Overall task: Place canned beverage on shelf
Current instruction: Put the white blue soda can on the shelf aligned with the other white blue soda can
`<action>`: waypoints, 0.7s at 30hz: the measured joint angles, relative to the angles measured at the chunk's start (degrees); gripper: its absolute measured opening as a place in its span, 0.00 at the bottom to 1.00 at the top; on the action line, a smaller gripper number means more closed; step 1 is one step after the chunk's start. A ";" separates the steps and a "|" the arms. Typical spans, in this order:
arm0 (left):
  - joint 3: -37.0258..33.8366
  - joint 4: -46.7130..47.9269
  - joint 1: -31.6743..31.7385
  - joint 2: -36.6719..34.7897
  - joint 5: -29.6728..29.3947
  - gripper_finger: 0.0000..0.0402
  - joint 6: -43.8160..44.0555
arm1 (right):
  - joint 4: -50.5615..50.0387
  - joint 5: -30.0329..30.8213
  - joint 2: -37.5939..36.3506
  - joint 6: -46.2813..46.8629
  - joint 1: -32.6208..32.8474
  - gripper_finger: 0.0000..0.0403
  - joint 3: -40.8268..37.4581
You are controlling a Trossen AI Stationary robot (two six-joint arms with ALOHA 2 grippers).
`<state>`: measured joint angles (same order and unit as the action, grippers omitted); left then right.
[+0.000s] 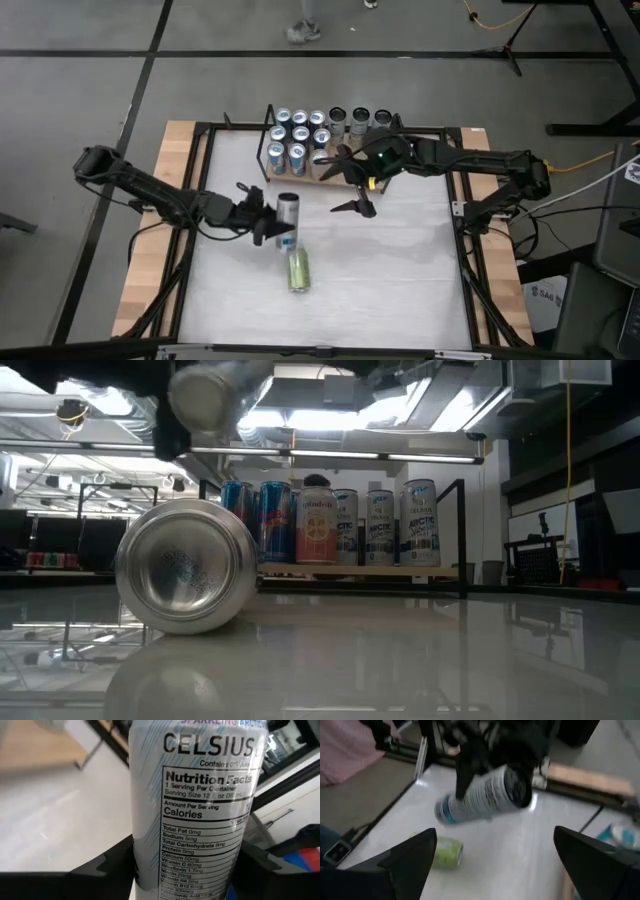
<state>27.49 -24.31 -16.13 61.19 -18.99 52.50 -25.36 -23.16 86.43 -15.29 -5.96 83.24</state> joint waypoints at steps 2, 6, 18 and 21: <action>0.00 -0.78 1.56 0.00 -0.05 0.60 -4.40 | 2.63 0.02 0.10 0.00 0.00 0.97 0.00; 0.00 -0.77 4.01 0.00 -2.29 0.60 -15.33 | 5.16 0.07 0.83 1.79 -0.02 0.97 0.00; 0.00 -6.18 9.77 8.16 -5.36 0.60 -34.60 | 4.66 7.61 2.82 1.97 -0.04 0.97 0.00; 0.00 -12.05 10.78 13.33 -5.22 0.60 -37.85 | 4.53 9.62 2.78 1.98 -0.05 0.97 0.00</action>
<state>27.49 -36.36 -5.35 74.52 -24.22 14.64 -20.83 -13.54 89.21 -13.30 -6.01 83.24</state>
